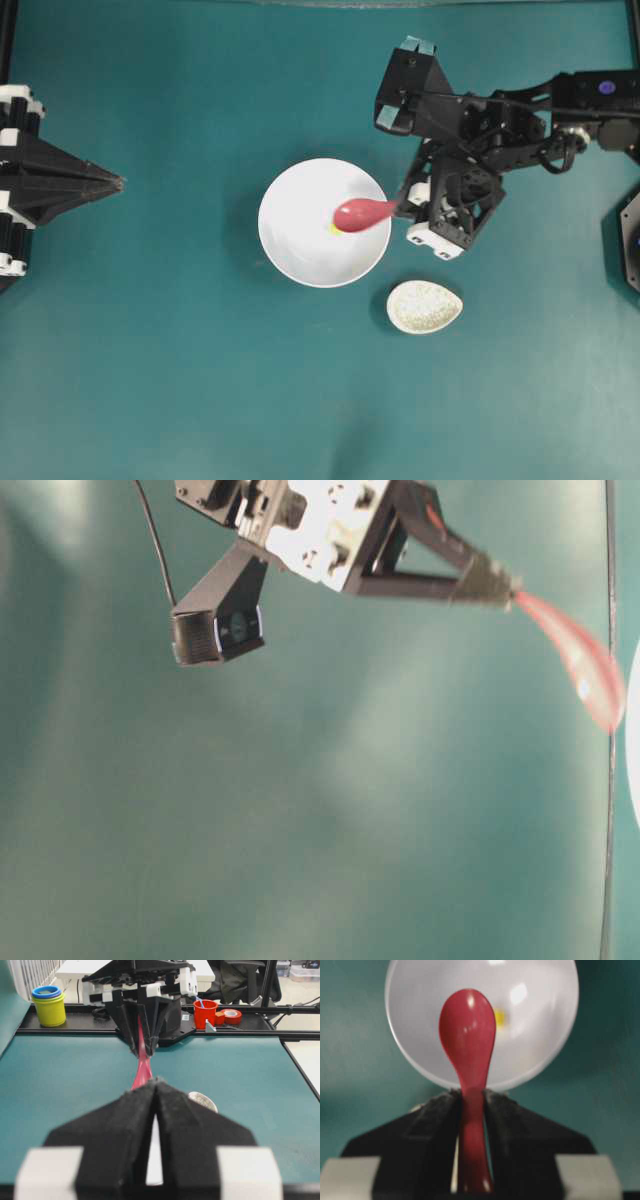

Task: Scoop the yellow hexagonal prism block from the bowl with a spoon using the right arm.

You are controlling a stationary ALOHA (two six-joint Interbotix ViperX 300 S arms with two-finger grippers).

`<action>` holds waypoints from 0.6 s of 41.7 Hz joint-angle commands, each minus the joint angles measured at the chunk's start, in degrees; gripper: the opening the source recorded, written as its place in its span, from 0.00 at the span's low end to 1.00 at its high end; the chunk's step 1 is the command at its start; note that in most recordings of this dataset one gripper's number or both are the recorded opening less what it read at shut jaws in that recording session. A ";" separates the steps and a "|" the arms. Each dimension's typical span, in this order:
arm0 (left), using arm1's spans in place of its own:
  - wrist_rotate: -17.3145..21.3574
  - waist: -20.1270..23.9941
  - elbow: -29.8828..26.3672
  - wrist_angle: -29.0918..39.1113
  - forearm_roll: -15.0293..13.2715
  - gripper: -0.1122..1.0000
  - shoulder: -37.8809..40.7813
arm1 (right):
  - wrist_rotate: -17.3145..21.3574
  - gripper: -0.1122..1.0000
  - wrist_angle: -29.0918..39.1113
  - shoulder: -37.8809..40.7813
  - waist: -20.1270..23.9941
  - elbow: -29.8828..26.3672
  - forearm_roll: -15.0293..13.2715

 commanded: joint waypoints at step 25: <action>0.00 0.00 -1.32 -0.26 0.18 0.10 0.62 | 3.69 0.31 25.58 7.21 -1.14 -13.62 -0.18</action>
